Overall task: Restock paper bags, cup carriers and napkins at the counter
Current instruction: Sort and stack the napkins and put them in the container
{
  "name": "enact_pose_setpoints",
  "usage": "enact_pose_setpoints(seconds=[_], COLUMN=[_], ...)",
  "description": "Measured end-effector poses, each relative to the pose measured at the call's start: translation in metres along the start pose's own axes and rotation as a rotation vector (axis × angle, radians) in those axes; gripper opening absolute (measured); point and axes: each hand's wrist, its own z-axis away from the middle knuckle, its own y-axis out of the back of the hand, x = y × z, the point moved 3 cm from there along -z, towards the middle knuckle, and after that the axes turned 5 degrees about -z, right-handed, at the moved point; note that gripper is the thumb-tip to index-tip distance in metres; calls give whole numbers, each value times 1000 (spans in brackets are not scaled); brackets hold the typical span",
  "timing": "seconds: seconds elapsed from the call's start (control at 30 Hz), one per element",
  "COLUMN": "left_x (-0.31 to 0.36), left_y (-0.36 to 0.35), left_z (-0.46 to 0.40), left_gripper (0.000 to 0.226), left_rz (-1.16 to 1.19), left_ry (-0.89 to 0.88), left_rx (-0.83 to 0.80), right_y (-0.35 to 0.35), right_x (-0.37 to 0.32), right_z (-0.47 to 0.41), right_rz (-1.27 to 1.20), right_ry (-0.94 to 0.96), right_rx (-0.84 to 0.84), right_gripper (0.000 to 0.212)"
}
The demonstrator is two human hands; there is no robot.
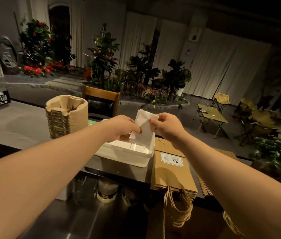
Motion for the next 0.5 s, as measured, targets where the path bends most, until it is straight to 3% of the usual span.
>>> enact_pose_setpoints(seconds=[0.2,0.37,0.5], left_x=[-11,-13,-12], left_y=[-11,-18,-24], left_z=[-17,-25,-32], left_gripper=[47,44,43], left_rz=[-53,-160,-227], left_ry=[217,253,268], left_rx=[-155,-181,-198], right_y=[-14,-22,-26], right_x=[19,28,34], right_z=[-15,-22,-27], right_rz=[157,285,373], right_ry=[-198,-316,-299], right_rx=[-118,-140,-126], right_gripper=[16,28,25])
